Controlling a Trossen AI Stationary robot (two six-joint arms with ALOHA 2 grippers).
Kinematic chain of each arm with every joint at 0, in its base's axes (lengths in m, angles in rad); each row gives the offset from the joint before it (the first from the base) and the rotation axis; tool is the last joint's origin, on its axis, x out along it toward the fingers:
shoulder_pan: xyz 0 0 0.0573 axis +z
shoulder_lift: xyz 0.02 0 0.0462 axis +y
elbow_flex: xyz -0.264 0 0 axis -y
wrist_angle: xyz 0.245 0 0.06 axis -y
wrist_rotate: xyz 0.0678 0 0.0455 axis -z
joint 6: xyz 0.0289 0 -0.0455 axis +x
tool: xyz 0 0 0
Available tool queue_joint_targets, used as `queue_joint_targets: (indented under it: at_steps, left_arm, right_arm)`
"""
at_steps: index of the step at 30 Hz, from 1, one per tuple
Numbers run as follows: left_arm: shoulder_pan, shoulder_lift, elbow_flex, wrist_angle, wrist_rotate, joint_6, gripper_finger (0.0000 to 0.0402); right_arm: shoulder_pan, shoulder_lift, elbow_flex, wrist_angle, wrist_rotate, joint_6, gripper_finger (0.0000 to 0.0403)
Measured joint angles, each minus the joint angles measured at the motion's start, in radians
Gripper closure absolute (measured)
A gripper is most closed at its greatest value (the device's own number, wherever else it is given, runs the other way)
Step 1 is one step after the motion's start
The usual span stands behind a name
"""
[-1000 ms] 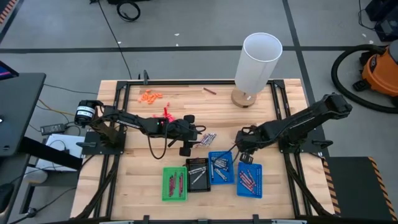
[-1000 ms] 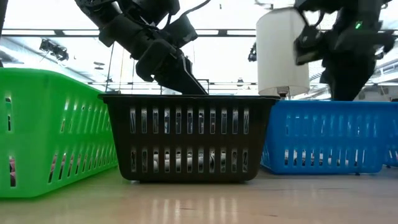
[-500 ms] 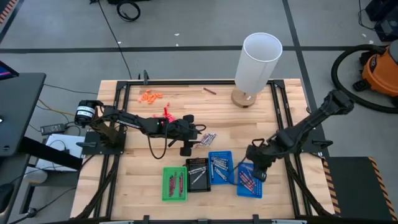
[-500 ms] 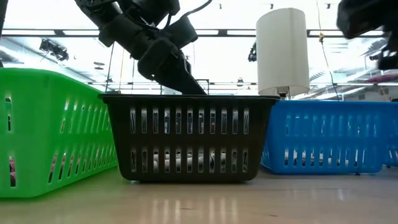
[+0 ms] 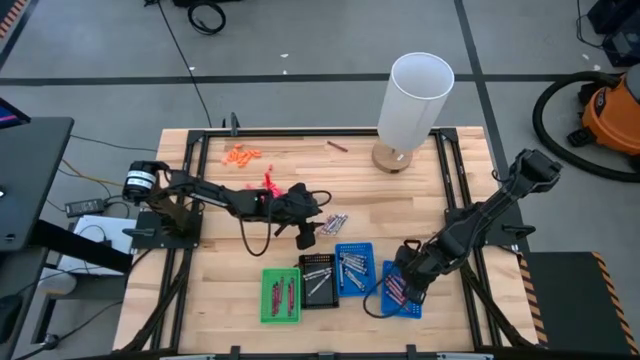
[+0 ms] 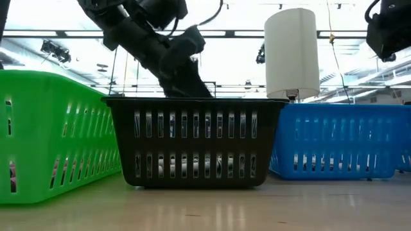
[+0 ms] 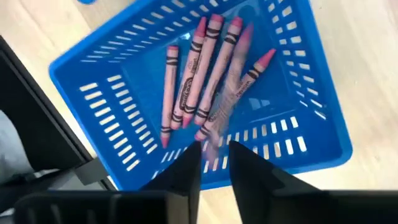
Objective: Sort crayons
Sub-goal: Put the pink crayon into the right blue bin
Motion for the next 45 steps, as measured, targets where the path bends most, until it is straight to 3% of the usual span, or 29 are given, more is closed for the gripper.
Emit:
queue_joint_targets:
  at_steps: [7, 16, 19, 24, 31, 45]
  left_arm:
    - [0.001, 0.076, 0.0, 0.013, -0.006, -0.074, 0.0208]
    - [0.039, 0.144, 0.0, 0.04, -0.022, -0.173, 0.0208]
    - [0.032, 0.143, 0.0, 0.046, -0.058, -0.178, 0.0208]
    - [0.009, 0.155, 0.0, 0.08, -0.16, -0.182, 0.0208]
    - [0.003, 0.259, 0.001, 0.236, -0.18, -0.207, 0.0208]
    - [0.006, 0.309, 0.0, 0.225, -0.212, -0.199, 0.0208]
  right_arm:
    - [-0.016, -0.021, 0.0, -0.019, 0.019, -0.089, 0.0272]
    - [-0.067, -0.129, 0.0, -0.022, 0.14, -0.21, 0.0273]
    - [-0.076, -0.138, 0.0, -0.023, 0.241, -0.244, 0.0275]
    - [-0.077, -0.133, 0.0, -0.007, 0.514, -0.328, 0.0275]
    - [-0.076, -0.132, 0.0, 0.064, 0.797, -0.412, 0.0275]
    - [-0.072, -0.13, 0.0, 0.089, 0.83, -0.457, 0.0275]
